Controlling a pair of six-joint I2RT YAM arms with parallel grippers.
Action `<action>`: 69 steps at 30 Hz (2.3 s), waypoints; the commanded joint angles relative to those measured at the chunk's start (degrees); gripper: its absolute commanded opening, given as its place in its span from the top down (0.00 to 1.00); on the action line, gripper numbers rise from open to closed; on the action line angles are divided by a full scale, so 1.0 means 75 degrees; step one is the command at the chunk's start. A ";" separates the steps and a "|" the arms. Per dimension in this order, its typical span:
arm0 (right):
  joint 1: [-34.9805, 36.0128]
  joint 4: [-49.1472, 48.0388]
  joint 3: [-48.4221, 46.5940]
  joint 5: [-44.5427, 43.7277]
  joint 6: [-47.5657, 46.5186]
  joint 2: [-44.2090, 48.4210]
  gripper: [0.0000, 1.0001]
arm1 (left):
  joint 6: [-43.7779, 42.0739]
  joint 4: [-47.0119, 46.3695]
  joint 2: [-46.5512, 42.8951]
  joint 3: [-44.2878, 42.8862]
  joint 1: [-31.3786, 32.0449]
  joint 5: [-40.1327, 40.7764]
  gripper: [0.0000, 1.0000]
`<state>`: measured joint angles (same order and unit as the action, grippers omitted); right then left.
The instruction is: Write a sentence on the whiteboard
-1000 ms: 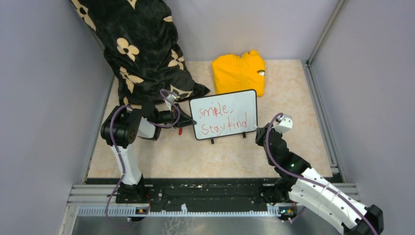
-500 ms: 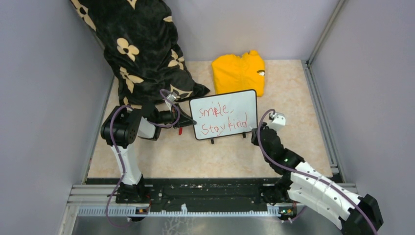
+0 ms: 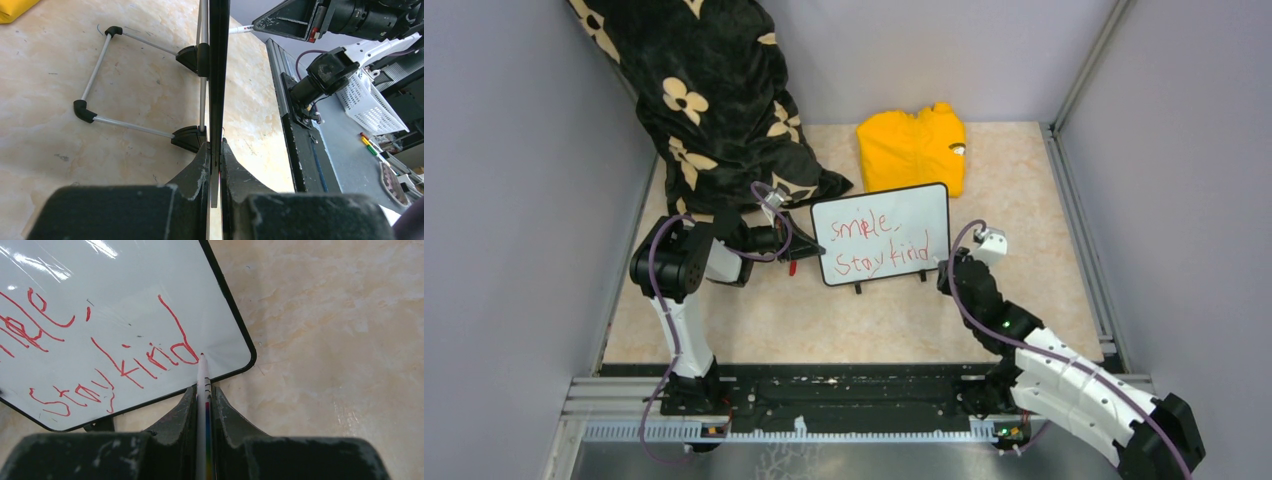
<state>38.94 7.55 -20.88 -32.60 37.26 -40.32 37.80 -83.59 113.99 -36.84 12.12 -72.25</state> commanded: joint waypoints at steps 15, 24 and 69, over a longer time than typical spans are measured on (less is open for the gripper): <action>-0.0324 -0.0552 0.0059 0.0163 -0.0082 -0.0246 1.00 | -0.0147 0.0200 -0.0047 -0.0109 0.0050 -0.0129 1.00; -0.0387 -0.0692 0.0159 0.0175 -0.0055 -0.0348 1.00 | -0.0160 0.0200 -0.0075 -0.0102 0.0049 -0.0129 1.00; -0.0418 0.0892 -0.1278 0.1633 -0.0956 0.1321 1.00 | 0.0435 -0.0765 -0.0145 0.0037 0.0036 -0.0039 0.81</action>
<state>36.58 14.35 -27.44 -22.39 31.59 -31.09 40.18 -85.71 113.97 -36.86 12.12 -72.20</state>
